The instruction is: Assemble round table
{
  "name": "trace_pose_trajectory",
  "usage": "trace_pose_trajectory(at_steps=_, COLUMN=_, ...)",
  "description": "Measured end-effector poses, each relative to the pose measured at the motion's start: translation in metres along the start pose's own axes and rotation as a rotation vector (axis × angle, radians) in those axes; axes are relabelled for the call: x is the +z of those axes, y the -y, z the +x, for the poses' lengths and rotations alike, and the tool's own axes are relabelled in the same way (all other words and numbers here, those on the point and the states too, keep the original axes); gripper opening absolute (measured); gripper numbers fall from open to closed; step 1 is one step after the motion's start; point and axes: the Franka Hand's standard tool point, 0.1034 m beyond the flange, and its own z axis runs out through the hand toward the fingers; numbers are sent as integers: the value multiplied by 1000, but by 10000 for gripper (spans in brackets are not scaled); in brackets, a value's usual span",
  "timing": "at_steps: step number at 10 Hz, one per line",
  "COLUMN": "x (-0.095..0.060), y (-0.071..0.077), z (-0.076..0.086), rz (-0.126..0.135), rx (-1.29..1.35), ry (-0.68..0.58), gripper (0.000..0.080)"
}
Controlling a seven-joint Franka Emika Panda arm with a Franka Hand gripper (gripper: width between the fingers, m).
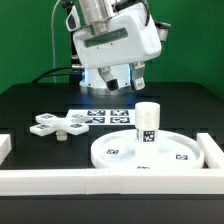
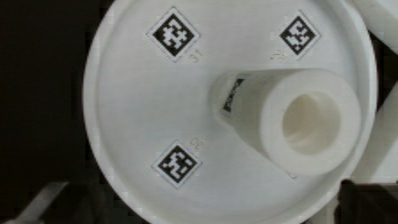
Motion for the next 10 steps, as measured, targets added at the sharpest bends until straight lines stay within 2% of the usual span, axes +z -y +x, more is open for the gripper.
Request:
trace_pose_trajectory(at_steps=1, x=1, y=0, z=0, rz=-5, rx=-95, ry=-1, gripper=649)
trace_pose_trajectory(at_steps=2, x=4, y=1, z=-1, rz=-28, rx=-274, ry=-13, gripper=649)
trace_pose_trajectory(at_steps=3, x=2, y=2, z=2, rz=-64, rx=-489, ry=-23, gripper=649)
trace_pose_trajectory(at_steps=5, x=0, y=-2, z=7, rz=-89, rx=-745, ry=-18, gripper=649)
trace_pose_trajectory(at_steps=9, x=0, y=-5, z=9, rz=-90, rx=-795, ry=-16, gripper=649)
trace_pose_trajectory(at_steps=10, x=-4, y=-18, z=18, rz=-96, rx=-773, ry=-21, gripper=649)
